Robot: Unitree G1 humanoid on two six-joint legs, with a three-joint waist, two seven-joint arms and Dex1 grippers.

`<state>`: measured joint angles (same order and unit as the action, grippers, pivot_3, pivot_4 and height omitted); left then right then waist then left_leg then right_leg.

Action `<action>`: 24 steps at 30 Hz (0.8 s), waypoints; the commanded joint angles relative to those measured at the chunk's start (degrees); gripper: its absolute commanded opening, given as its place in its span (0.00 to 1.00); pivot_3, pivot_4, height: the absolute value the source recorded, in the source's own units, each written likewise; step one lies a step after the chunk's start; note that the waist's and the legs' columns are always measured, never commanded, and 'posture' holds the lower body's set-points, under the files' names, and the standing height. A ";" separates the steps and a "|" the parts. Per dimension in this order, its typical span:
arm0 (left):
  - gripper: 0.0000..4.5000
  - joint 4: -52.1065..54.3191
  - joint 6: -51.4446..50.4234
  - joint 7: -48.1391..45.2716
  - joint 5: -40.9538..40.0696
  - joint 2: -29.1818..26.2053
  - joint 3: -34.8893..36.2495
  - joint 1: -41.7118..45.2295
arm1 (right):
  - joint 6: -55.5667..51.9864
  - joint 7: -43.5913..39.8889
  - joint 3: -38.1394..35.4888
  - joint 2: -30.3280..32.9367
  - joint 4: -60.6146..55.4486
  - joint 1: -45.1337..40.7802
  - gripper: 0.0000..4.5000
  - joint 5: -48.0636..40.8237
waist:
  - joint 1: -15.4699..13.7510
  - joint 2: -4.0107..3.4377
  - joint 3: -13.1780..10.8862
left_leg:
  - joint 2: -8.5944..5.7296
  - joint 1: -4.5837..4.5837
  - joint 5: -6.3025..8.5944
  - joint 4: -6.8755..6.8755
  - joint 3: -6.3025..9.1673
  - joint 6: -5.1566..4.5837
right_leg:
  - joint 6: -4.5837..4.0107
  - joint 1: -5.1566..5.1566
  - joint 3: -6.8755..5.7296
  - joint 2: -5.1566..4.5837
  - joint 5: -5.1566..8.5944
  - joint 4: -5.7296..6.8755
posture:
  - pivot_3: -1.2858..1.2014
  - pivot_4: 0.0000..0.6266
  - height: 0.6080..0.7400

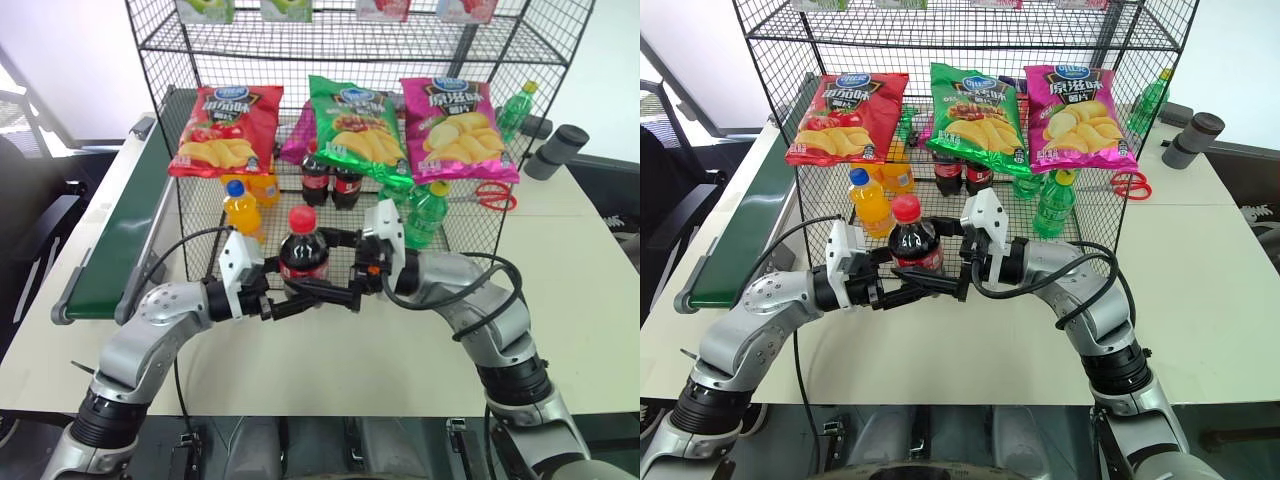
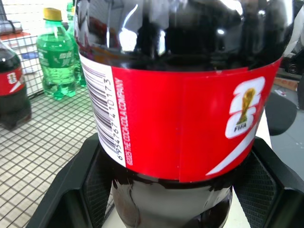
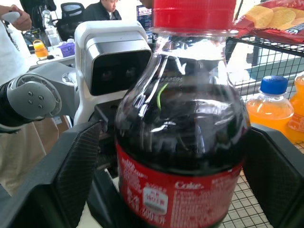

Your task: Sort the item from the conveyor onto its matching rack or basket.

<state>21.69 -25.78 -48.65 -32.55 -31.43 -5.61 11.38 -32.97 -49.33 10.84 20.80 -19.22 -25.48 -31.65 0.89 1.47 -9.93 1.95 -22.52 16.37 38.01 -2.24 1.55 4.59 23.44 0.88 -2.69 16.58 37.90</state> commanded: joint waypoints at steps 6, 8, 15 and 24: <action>0.98 2.46 0.31 2.03 0.73 1.15 1.23 0.33 | 0.85 -0.39 0.85 -1.22 -0.71 -0.33 0.66 -0.60 | 0.02 0.00 0.00 | 0.00 0.00 0.00 0.00 0.00 0.00 | 0.00 0.00 0.00 0.00 0.00 0.00 | 0.52 0.24 0.95; 0.99 2.56 1.20 2.99 2.90 0.88 0.84 0.31 | 1.16 -0.20 0.76 -1.37 -0.37 -0.46 0.66 -0.48 | 0.08 0.00 0.00 | 0.00 0.00 0.00 0.00 0.00 0.00 | 0.00 0.00 0.00 0.00 0.00 0.00 | 0.52 0.24 0.95; 0.99 3.86 -0.38 4.39 2.99 -1.42 3.50 -3.50 | 4.89 3.36 -1.39 -2.70 3.89 -0.59 0.66 2.65 | 0.17 0.00 0.00 | 0.02 0.01 0.00 0.00 0.00 0.00 | 0.00 0.00 0.01 0.01 0.00 0.01 | 0.52 0.24 0.95; 0.99 5.47 2.53 8.86 6.09 -1.98 8.16 -11.91 | 23.48 18.41 -3.66 -7.22 26.66 -3.62 0.66 19.03 | 0.06 -0.01 0.00 | 0.00 0.01 0.00 0.00 -0.02 0.01 | -0.01 0.01 0.02 -0.04 0.00 0.01 | 0.52 0.24 0.95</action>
<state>24.85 -25.22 -40.68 -27.11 -33.66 1.21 -0.47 -14.81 -33.87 8.48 14.87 6.20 -26.85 -14.74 0.95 1.46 -9.94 1.95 -22.51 16.37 38.01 -2.27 1.56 4.58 23.45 0.90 -2.72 16.59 37.92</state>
